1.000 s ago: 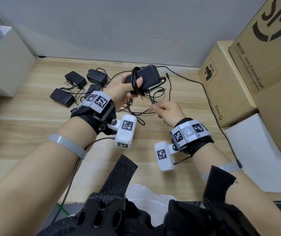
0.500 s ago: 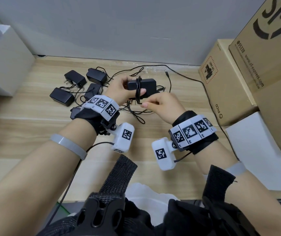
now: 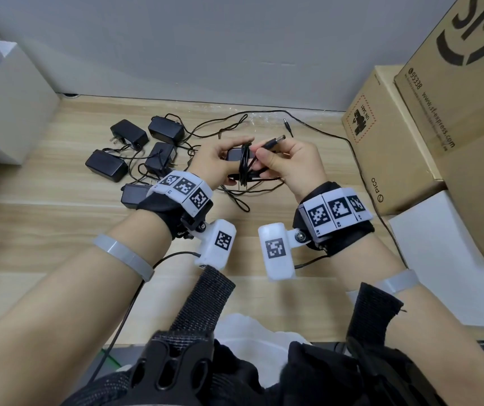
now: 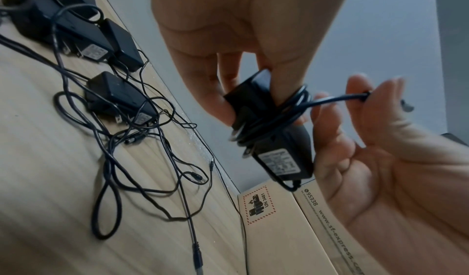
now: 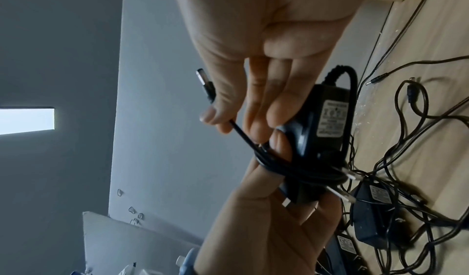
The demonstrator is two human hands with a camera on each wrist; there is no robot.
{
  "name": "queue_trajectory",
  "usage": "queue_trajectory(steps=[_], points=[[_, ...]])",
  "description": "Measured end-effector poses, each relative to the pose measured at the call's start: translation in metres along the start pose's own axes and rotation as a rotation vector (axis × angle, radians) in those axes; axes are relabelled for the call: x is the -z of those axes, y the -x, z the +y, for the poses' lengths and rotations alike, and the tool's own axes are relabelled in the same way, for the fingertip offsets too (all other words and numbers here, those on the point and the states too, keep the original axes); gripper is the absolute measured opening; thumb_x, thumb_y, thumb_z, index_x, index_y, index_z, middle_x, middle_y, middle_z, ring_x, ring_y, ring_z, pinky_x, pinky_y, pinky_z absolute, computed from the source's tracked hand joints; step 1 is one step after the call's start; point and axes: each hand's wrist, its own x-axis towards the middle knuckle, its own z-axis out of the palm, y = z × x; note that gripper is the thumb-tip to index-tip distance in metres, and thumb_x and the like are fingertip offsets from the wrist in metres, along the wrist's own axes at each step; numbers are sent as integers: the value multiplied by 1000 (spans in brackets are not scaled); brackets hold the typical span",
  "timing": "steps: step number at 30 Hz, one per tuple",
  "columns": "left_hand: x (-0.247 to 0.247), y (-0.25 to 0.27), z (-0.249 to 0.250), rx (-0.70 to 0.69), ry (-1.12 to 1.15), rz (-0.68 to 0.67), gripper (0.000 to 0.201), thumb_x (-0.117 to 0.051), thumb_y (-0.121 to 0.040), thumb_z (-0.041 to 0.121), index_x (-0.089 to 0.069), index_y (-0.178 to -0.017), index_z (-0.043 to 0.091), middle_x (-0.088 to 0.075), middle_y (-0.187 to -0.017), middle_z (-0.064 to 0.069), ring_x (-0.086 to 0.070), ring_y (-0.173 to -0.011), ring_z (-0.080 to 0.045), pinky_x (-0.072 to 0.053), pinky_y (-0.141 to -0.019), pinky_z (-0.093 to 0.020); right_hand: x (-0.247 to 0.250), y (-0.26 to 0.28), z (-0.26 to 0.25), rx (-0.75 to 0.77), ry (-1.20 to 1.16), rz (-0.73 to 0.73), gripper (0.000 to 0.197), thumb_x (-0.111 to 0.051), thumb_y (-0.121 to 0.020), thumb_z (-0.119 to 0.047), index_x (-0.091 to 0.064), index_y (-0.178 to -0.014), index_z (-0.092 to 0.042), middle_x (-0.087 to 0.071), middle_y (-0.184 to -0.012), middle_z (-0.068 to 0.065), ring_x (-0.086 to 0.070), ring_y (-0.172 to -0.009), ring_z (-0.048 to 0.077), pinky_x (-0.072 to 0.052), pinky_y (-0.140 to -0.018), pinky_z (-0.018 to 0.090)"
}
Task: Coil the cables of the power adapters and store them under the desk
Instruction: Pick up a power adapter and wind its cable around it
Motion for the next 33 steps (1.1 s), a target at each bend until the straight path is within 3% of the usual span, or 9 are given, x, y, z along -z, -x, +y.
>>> queue_trajectory(steps=[4,8,11,15,18,21,24,28,33], points=[[-2,1,0,44,86,-49,47,-60,-85,1,-54,-126,22,-61,-102,0,-63,-74,-10,-56,-57,-23,0,-3,-1,37,64,-12,16,-54,-90,-3,-58,-79,-14,-67,-57,-7,-59,-49,3,-43,-42,14],[0,3,-4,100,166,-71,48,-56,-87,-3,-52,-130,20,-57,-113,-6,-63,-81,-14,-57,-57,-24,2,-4,-4,43,74,27,16,-53,-90,0,-45,-93,-13,-60,-55,0,-51,-41,6,-42,-41,16],[0,3,-6,119,192,-81,47,-51,-90,-3,-49,-132,18,-56,-115,-9,-63,-85,-18,-55,-56,-22,2,-6,-6,31,107,42,14,-56,-89,-4,-53,-86,-17,-58,-46,-4,-48,-39,6,-41,-41,16],[-4,3,-7,114,218,-72,46,-50,-91,-3,-49,-130,20,-57,-104,-5,-63,-79,-15,-55,-55,-21,2,-9,-6,-11,165,99,15,-62,-84,-5,-65,-73,-15,-54,-44,-3,-44,-37,8,-39,-38,18],[-6,2,-7,120,236,-52,46,-49,-91,-3,-47,-132,17,-55,-104,-6,-62,-79,-16,-57,-56,-22,4,-13,-6,-53,243,154,19,-64,-79,-7,-65,-63,-16,-53,-39,-6,-44,-36,10,-38,-38,20],[-8,3,-6,106,240,-50,46,-49,-91,-3,-48,-129,22,-52,-107,-10,-61,-79,-17,-57,-57,-23,5,-16,-7,-82,345,182,17,-65,-74,-10,-63,-58,-16,-53,-38,-5,-45,-35,9,-41,-40,21],[-11,5,-5,79,232,-39,47,-50,-90,-5,-47,-125,28,-50,-109,-12,-61,-79,-16,-57,-56,-22,6,-17,-10,-89,434,151,11,-64,-71,-10,-67,-61,-12,-56,-44,-2,-49,-41,13,-45,-45,24],[-9,5,-5,78,203,-32,49,-52,-89,-5,-48,-129,21,-52,-113,-10,-62,-79,-16,-56,-56,-21,10,-18,-12,-105,430,20,4,-67,-79,-8,-70,-76,-6,-56,-49,1,-48,-41,12,-44,-43,22],[-10,6,-6,47,144,-42,51,-51,-90,-5,-44,-135,19,-51,-115,-7,-62,-80,-13,-58,-60,-22,10,-19,-15,-123,530,-61,4,-66,-83,-10,-69,-82,-12,-56,-53,2,-46,-38,6,-43,-41,16]])
